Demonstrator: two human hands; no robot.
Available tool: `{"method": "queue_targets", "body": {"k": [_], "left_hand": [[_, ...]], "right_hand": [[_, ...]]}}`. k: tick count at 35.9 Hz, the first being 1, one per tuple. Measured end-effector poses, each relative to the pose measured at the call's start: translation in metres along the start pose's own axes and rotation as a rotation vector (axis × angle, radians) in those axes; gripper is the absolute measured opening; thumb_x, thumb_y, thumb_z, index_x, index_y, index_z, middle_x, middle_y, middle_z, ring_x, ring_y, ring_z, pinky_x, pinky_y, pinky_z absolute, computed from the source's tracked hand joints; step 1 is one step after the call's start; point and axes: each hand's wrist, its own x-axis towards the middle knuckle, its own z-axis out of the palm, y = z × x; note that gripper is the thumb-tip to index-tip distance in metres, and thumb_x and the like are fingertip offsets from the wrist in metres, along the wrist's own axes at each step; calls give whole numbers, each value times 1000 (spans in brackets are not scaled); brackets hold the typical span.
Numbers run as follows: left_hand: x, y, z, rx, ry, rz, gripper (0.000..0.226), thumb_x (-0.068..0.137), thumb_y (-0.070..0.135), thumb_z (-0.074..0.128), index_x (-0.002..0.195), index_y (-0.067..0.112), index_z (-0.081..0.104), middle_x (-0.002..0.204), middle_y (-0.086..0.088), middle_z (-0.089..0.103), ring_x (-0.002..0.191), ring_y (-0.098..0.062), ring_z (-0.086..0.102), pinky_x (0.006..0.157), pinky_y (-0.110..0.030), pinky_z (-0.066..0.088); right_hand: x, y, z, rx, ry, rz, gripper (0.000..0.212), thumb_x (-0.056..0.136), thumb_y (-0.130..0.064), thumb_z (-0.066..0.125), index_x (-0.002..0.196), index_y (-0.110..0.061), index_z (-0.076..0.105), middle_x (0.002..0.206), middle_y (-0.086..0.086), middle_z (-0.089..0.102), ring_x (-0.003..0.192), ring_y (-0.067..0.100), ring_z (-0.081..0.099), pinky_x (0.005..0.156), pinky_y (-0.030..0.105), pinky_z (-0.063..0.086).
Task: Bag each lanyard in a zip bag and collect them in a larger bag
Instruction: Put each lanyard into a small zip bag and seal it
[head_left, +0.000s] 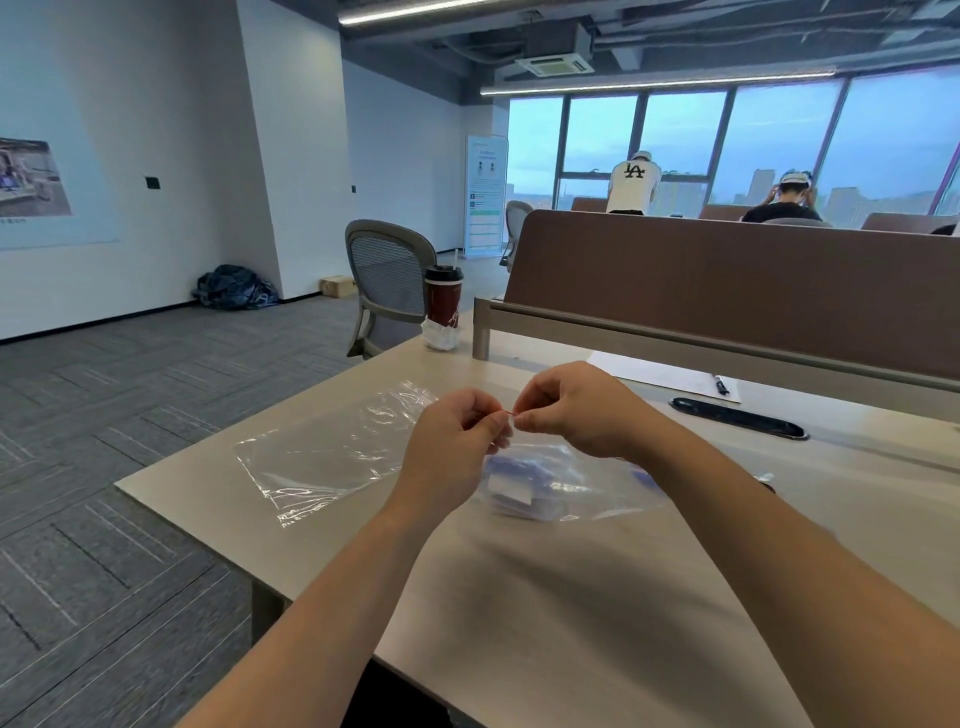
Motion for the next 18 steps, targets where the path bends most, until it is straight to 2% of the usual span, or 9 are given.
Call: {"method": "queue_targets", "body": {"k": [5,9,12,15,18], "left_hand": [[1,-2,0,80,21,38,11,93,13,63,85,17,67,76,1,66,75,-15,63,74,-31,57],[1,2,1,109,28,36,11,95,12,59,86,14,65,77,-3,65,73,-15,62,70,-29,55],[-1,7,2,15,-10,-26,13,99,9,53,90,7,62,78,-8,67,68,-16,65,65,-26,60],[-2,10,2,-24,-30,-61,16,101,10,50,91,8,62,78,-6,69,68,-16,66,66,-30,62],[-1,12,1,-46,-8,-89,15,101,6,47,94,2,59,79,-8,68,66,-17,65,66,-35,61]], "right_hand": [[0,1,0,43,-4,23,3,90,-21,70,87,-19,69,79,-7,65,74,10,61,67,17,50],[1,1,1,45,30,16,6,91,-23,68,86,-20,68,79,-7,64,74,11,60,67,17,49],[0,-1,2,17,21,-7,5,93,-22,65,88,-20,65,79,-8,61,72,9,58,63,14,44],[-1,-2,0,14,4,-7,6,92,-23,67,92,-20,62,83,-7,61,75,9,57,62,12,41],[-5,1,-5,2,-34,23,22,88,-27,72,105,-16,65,91,-7,63,76,7,58,64,11,42]]}}
